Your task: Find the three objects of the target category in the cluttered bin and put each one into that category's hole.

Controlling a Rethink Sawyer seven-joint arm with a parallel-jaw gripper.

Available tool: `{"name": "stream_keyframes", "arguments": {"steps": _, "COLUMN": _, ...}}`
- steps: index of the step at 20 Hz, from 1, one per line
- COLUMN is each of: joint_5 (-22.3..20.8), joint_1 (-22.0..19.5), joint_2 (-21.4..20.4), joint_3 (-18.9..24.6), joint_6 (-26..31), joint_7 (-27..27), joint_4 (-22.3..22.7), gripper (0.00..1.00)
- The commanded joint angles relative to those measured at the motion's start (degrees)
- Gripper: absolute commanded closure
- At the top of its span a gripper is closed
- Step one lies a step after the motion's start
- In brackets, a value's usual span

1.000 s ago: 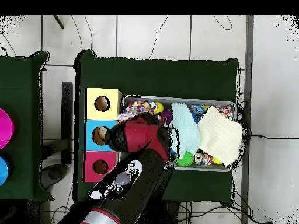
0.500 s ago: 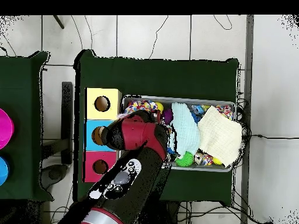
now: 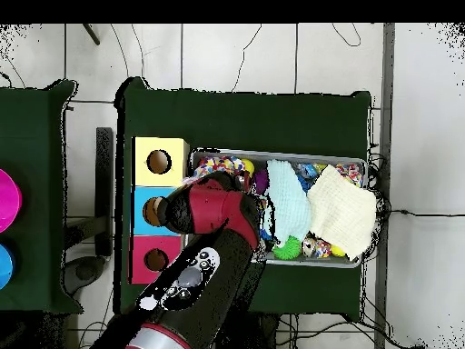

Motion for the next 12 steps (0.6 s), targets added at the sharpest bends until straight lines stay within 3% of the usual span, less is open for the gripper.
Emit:
{"name": "stream_keyframes", "arguments": {"steps": 1, "joint_5": 3.0, "joint_1": -0.6, "joint_2": 0.9, "joint_3": 8.1, "joint_6": 6.0, "joint_7": 10.2, "joint_4": -1.7, "gripper": 1.00}}
{"name": "stream_keyframes", "arguments": {"steps": 12, "joint_5": 3.1, "joint_1": -0.5, "joint_2": 1.0, "joint_3": 8.1, "joint_6": 5.6, "joint_7": 10.2, "joint_4": -1.8, "gripper": 1.00}}
